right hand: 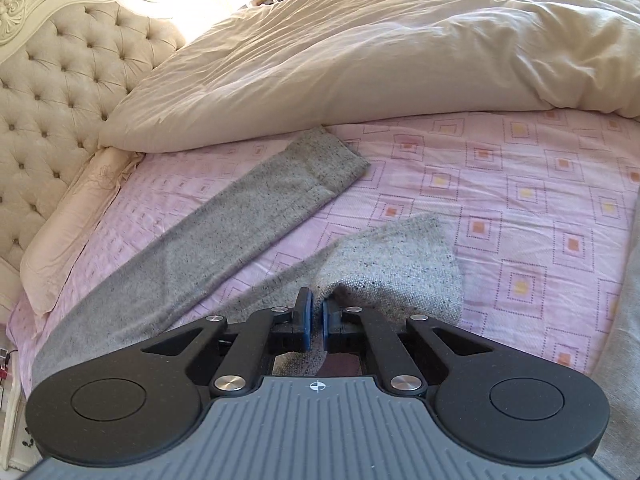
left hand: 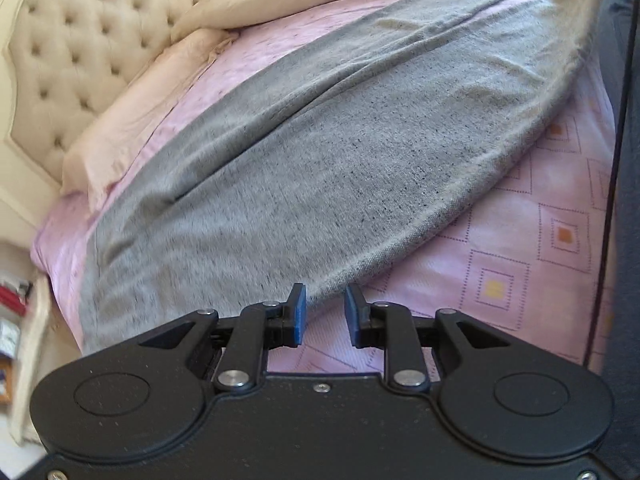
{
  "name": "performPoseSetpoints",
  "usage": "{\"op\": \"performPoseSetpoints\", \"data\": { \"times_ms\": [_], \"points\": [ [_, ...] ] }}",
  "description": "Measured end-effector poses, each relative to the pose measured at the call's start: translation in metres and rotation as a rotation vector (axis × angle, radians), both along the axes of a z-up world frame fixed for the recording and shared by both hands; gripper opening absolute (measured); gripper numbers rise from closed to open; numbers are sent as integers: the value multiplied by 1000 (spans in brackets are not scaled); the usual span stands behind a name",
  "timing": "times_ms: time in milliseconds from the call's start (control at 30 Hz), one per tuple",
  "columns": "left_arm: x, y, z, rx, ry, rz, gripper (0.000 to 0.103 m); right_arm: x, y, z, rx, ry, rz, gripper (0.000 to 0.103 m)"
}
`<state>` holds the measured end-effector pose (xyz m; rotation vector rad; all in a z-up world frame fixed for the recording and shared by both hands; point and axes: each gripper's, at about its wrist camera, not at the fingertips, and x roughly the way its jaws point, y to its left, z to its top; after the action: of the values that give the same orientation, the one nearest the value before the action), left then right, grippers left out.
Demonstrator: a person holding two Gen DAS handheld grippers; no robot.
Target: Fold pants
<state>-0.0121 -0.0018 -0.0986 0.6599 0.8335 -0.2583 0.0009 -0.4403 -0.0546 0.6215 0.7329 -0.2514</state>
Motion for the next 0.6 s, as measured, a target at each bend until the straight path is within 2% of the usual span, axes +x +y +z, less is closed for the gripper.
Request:
{"op": "performPoseSetpoints", "data": {
  "times_ms": [100,200,333,467,600],
  "points": [
    [1,-2,-6,22,17,-46,34,2,-1,0,4,7,-10,5],
    [-4,-5,-10,70,-6,-96,34,3,-2,0,15,13,-16,5],
    [-5,-4,-13,70,-2,-107,39,4,-2,2,9,15,-10,6],
    [-11,-11,-15,107,-20,-161,41,5,-2,2,12,15,-16,5],
    [-10,-13,-18,113,-22,-158,43,5,-2,3,14,12,-18,5]
  ]
}}
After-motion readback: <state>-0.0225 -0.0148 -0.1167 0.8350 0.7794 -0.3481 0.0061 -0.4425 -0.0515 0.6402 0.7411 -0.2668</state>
